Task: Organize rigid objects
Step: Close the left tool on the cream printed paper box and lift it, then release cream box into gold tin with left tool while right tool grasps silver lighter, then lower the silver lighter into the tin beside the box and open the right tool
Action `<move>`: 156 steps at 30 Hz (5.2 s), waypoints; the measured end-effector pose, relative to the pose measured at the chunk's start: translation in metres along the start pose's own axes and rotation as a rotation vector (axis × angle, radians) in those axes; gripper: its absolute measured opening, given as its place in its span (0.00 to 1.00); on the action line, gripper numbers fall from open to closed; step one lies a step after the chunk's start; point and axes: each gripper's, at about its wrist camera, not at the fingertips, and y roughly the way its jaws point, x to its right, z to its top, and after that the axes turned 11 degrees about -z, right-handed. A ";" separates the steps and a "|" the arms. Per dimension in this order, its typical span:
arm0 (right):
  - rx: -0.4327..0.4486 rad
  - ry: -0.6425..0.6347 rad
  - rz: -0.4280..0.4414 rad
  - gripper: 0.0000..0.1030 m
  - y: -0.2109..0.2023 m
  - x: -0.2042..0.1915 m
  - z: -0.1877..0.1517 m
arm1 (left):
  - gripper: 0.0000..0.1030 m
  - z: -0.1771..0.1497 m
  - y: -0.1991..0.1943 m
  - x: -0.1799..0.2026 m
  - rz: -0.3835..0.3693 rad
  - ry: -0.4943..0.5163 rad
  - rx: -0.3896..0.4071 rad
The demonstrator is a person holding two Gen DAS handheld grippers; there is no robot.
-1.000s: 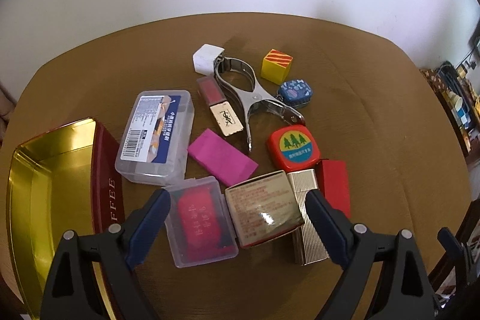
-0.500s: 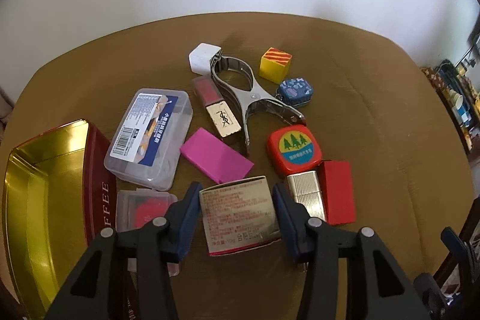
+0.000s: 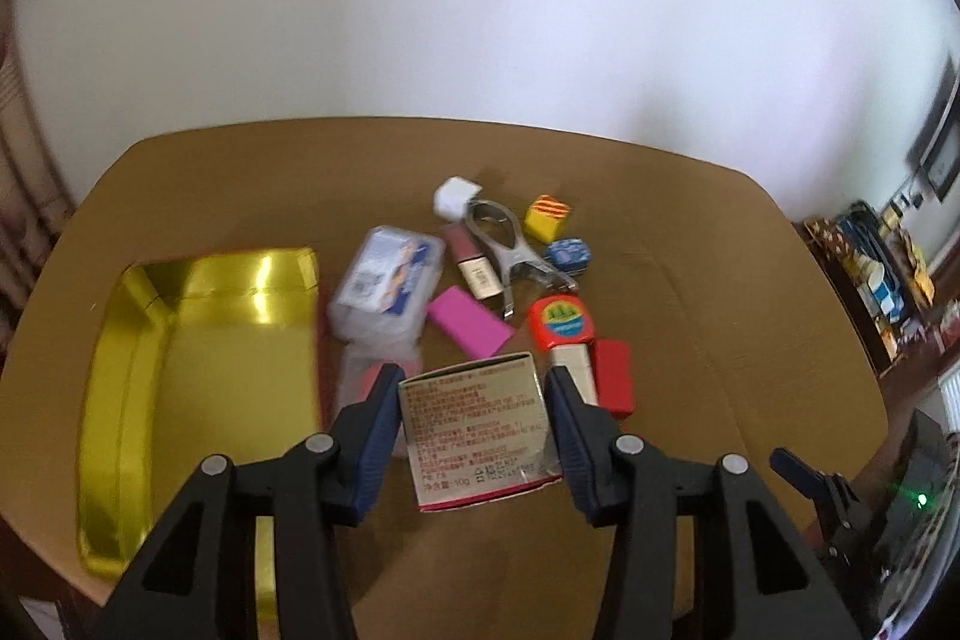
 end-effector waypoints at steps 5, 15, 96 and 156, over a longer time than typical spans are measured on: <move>-0.037 -0.027 0.130 1.00 -0.003 -0.027 0.006 | 0.48 -0.012 -0.035 -0.034 0.036 -0.078 0.036; -0.173 -0.013 0.209 0.67 0.032 -0.063 0.021 | 0.48 -0.020 -0.061 -0.080 0.068 -0.158 0.076; -0.336 0.042 0.215 0.26 0.061 -0.073 0.054 | 0.50 0.014 -0.053 -0.202 0.160 -0.301 0.093; -0.097 -0.341 0.337 0.29 0.051 -0.336 0.082 | 0.52 -0.099 -0.109 -0.169 0.344 -0.371 0.129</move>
